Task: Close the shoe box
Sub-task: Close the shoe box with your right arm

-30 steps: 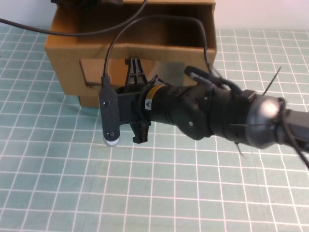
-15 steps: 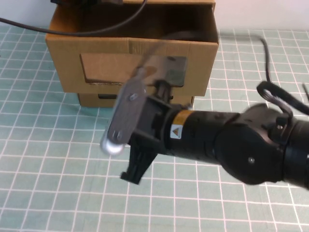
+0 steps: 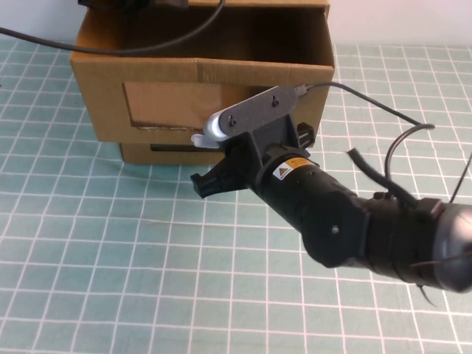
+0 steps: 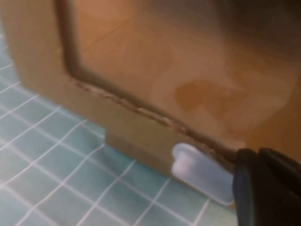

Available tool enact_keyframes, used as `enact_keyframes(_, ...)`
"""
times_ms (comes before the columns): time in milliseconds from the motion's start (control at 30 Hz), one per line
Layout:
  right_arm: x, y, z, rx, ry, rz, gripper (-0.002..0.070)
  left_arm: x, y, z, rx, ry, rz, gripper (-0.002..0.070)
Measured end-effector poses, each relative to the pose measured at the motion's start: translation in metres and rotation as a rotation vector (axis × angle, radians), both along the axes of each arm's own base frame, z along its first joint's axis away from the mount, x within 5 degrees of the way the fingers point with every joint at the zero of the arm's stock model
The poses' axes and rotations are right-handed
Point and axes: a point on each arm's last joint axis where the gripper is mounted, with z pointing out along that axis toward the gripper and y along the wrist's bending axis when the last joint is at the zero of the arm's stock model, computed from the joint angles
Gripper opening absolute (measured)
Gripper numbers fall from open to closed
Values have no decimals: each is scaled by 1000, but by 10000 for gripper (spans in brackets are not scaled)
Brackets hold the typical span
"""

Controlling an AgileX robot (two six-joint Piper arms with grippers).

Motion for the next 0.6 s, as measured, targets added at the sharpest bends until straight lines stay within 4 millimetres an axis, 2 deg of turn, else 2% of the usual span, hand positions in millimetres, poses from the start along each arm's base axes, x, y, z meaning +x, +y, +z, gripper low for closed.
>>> enact_keyframes(200,11,-4,-13,-12,5,-47,-14,0,0,0,-2,0,0,-4)
enact_keyframes(333,27,-12,-18,-12,19,-89,-14,0,0,0,-2,0,0,-4)
enact_keyframes(433,40,-17,-14,6,12,-124,-14,0,0,0,-2,0,0,-4)
enact_keyframes(600,57,-13,4,52,-33,-141,-14,0,0,0,-2,-1,1,-4)
